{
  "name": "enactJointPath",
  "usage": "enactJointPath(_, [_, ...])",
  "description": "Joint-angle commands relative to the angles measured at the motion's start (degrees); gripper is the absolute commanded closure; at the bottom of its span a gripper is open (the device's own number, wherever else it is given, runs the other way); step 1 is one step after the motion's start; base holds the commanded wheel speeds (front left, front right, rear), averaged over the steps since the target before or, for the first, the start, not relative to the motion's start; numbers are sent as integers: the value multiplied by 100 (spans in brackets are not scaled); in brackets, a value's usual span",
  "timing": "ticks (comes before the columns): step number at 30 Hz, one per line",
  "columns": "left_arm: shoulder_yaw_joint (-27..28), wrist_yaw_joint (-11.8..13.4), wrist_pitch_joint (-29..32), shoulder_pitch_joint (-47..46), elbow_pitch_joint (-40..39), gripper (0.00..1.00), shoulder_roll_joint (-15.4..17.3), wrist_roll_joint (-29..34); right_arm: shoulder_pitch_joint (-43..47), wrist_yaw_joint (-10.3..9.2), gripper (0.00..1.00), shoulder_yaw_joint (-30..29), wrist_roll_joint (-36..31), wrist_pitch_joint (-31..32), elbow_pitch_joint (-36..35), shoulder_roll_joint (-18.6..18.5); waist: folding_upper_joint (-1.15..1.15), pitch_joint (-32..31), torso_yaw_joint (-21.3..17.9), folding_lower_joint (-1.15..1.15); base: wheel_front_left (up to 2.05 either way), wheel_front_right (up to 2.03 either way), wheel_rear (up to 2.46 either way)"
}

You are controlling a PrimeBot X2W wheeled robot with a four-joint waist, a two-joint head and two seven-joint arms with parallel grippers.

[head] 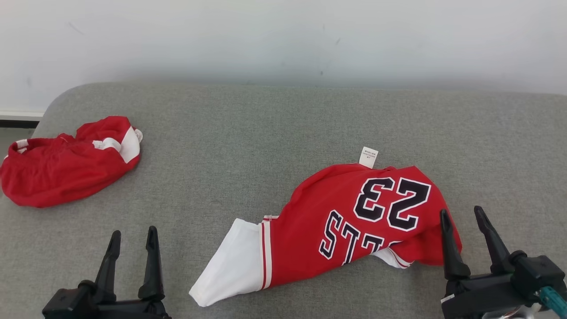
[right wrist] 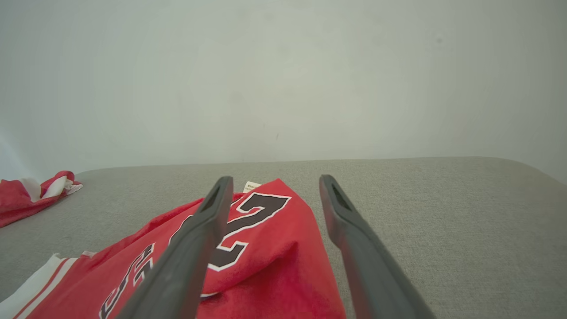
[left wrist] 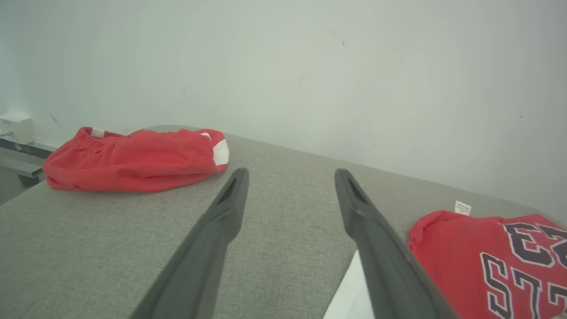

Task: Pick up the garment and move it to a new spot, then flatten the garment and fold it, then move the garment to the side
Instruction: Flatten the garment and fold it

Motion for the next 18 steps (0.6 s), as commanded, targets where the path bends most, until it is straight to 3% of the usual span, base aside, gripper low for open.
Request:
enactJointPath(1, [-11, 17, -5, -10, -22, 0, 3, 1, -110, -15, 0, 31, -42, -3, 18, -97, 0, 9, 25, 0, 0, 0, 0])
enactJointPath(9, [-133, 69, -5, -58, -27, 0, 3, -67, -909, -15, 0, 357, 109, 220, 272, -653, 0, 70, 183, 0, 0, 0, 0])
enactJointPath(18, [-299, 161, -5, -138, -45, 0, 3, -195, -2444, -15, 0, 1112, 604, 1524, 1002, -1448, 0, 258, 504, 0, 0, 0, 0])
